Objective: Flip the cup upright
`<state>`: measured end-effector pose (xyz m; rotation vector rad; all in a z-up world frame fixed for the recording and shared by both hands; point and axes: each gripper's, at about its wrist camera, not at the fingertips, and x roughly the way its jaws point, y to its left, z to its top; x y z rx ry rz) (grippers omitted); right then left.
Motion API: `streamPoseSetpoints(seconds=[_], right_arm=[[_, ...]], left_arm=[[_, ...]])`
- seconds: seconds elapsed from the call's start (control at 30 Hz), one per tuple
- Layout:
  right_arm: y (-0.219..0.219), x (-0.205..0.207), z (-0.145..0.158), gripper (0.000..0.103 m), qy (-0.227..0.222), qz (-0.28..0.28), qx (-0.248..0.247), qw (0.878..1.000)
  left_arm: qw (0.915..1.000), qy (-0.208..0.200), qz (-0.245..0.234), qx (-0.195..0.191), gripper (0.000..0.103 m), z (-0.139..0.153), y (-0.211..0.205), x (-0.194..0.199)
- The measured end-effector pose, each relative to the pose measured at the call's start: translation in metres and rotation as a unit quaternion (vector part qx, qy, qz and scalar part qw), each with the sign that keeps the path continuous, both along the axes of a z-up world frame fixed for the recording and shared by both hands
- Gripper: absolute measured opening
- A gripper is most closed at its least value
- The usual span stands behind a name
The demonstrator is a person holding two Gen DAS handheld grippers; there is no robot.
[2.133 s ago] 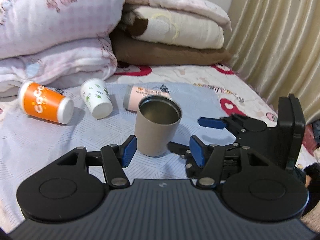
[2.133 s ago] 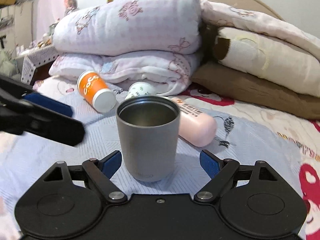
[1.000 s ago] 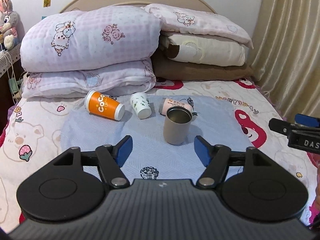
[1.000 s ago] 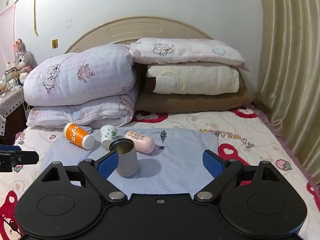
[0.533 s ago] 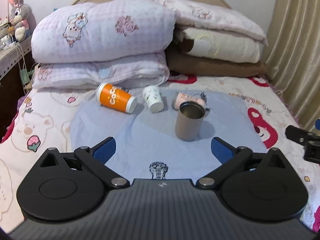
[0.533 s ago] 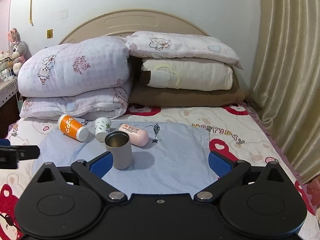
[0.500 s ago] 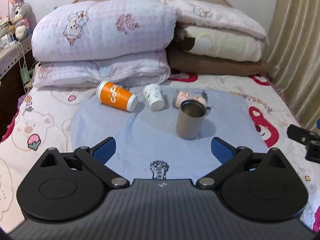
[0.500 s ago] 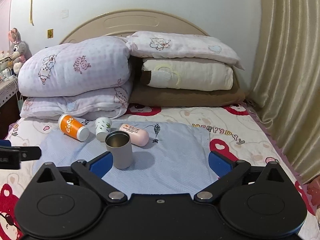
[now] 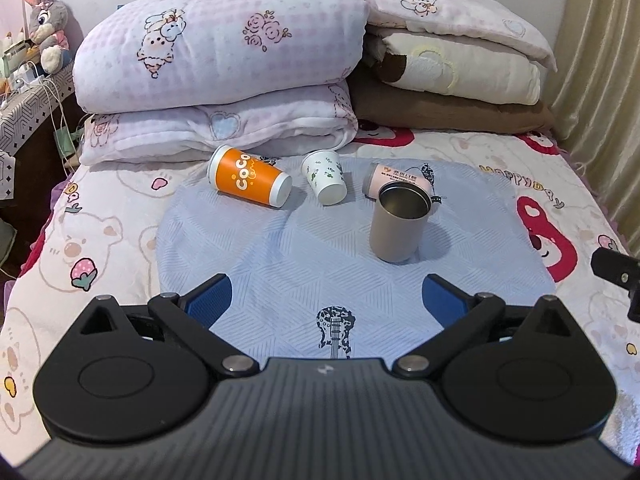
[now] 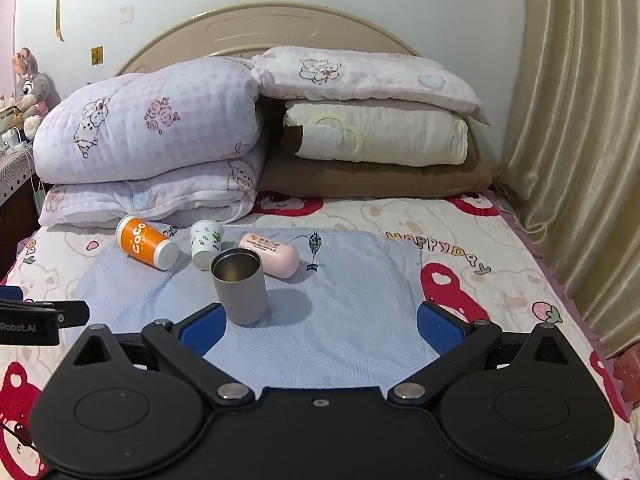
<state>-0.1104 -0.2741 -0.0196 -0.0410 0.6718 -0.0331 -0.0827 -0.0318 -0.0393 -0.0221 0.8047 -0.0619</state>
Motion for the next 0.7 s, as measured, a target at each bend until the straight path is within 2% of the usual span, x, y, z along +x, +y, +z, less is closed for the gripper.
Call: streamPoseSetpoints(seconds=[0.7], right_arm=[[-0.010,0.006,-0.009,0.103,0.030,-0.026,0.003,0.999]], left_arm=[[0.9993,0.028,-0.005,0.026,0.103,-0.007,-0.004,0.004]])
